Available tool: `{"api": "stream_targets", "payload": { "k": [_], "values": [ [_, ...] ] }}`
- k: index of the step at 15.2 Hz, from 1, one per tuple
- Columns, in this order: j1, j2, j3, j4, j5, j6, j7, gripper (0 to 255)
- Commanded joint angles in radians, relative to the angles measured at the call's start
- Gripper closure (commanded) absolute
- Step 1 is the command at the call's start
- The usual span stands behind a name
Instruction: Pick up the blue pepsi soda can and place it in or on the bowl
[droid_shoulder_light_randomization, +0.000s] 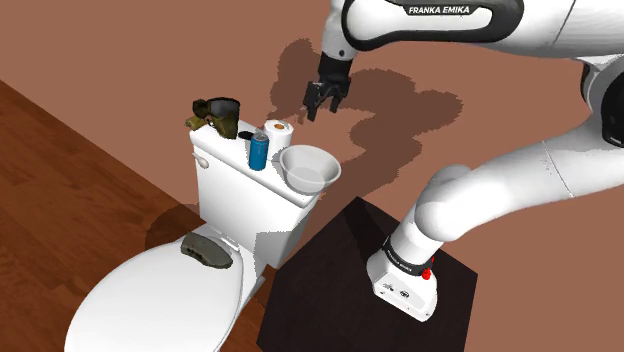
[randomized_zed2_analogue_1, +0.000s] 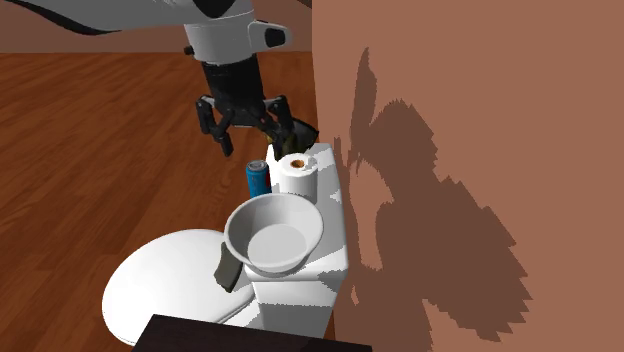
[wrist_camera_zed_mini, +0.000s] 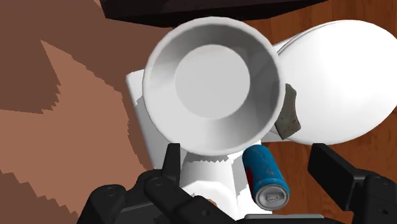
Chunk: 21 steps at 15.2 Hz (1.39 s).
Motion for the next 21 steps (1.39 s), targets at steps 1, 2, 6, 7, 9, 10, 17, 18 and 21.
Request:
{"api": "stream_targets", "payload": {
  "k": [1, 2, 6, 7, 9, 10, 17, 18, 21],
  "values": [
    [0.002, 0.064, 0.020, 0.005, 0.002, 0.061, 0.034, 0],
    [0.002, 0.098, 0.029, 0.012, 0.002, 0.088, 0.050, 0],
    [0.001, 0.241, 0.064, 0.053, -0.010, 0.190, 0.116, 0],
    [0.001, 0.278, 0.072, 0.067, -0.015, 0.213, 0.133, 0],
    [0.000, 0.354, 0.087, 0.099, -0.029, 0.255, 0.169, 0],
    [0.000, 0.392, 0.094, 0.117, -0.037, 0.274, 0.187, 0],
    [0.004, 0.587, 0.114, 0.207, -0.091, 0.372, 0.276, 0],
    [0.003, 0.594, 0.113, 0.201, -0.094, 0.385, 0.278, 0],
    [0.001, 0.616, 0.111, 0.185, -0.104, 0.424, 0.284, 0]
  ]
}}
